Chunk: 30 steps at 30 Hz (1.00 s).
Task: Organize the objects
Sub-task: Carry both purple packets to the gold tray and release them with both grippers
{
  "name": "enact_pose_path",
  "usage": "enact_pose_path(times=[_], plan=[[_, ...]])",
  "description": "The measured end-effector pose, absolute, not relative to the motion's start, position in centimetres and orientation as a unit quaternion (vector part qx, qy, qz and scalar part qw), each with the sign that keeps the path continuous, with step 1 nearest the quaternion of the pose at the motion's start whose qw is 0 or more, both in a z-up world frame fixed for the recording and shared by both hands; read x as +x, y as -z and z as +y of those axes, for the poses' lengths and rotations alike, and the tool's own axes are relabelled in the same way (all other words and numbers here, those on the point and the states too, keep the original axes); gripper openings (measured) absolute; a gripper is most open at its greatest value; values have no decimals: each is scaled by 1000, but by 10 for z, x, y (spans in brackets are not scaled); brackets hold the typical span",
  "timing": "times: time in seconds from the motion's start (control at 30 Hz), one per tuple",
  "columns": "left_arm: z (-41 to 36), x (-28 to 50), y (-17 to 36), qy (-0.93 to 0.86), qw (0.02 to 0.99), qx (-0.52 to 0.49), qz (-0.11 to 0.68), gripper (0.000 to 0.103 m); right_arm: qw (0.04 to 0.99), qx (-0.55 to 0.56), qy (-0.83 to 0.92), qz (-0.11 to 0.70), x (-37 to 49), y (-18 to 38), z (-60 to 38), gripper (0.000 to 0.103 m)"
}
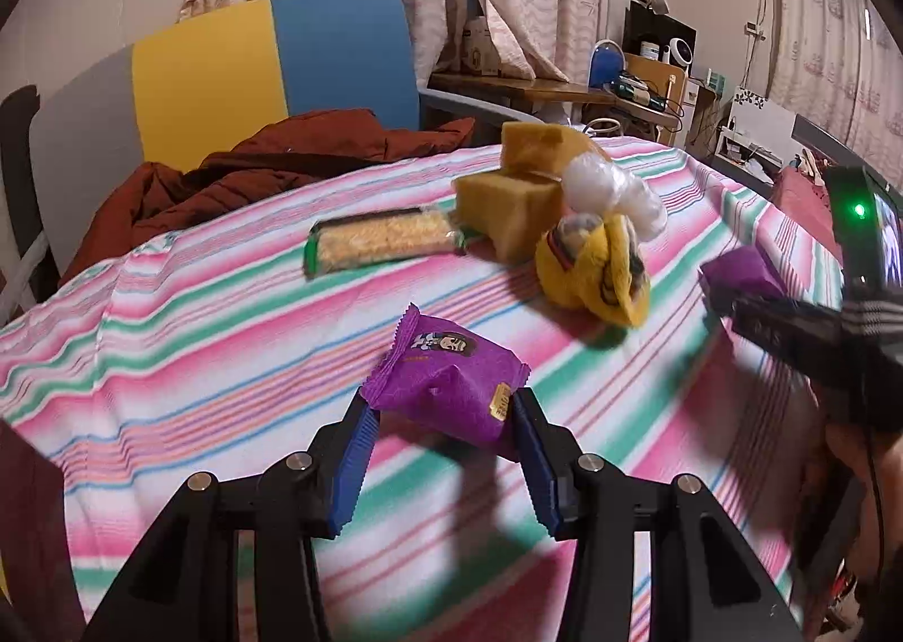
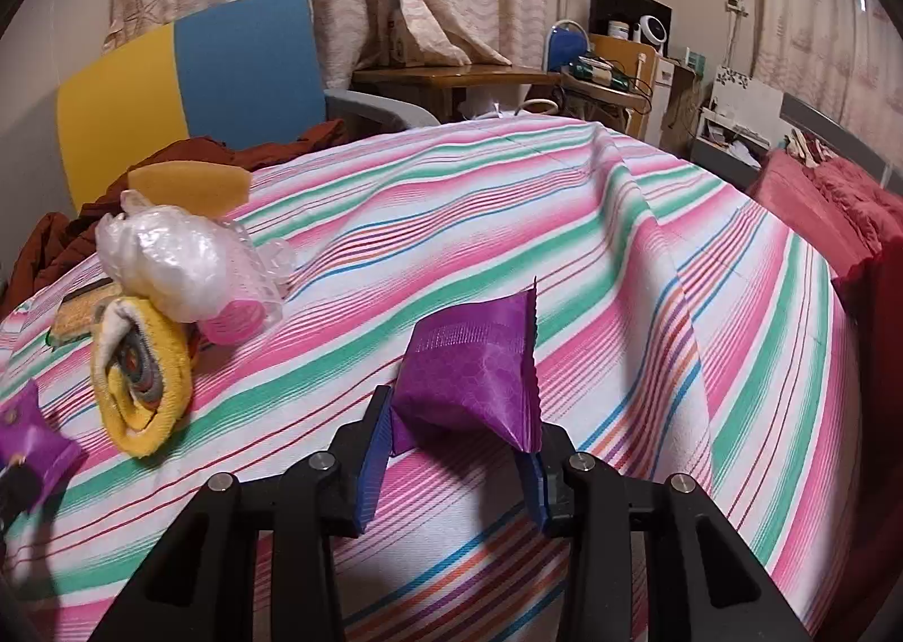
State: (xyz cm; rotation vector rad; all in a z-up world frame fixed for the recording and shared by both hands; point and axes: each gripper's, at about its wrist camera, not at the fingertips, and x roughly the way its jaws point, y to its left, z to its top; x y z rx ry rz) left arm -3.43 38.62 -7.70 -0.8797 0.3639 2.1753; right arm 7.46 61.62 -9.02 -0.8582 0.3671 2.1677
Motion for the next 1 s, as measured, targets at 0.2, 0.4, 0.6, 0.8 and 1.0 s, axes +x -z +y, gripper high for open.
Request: enact_pose_path(times=[0.2, 0.4, 0.6, 0.8, 1.0], plan=[[358, -32, 80, -852, 365, -353, 126, 48, 351, -321, -874, 100, 71, 79, 590, 41], [335, -25, 83, -854, 361, -353, 122, 48, 324, -323, -886, 77, 70, 77, 557, 41], [315, -17, 83, -856, 357, -354, 117, 48, 280, -335, -895, 92, 77, 81, 517, 41], [307, -4, 83, -856, 367, -343, 126, 48, 237, -346, -900, 119, 89, 88, 467, 41], [292, -10, 80, -857, 362, -356, 92, 47, 217, -334, -903, 158, 104, 81, 436, 41]])
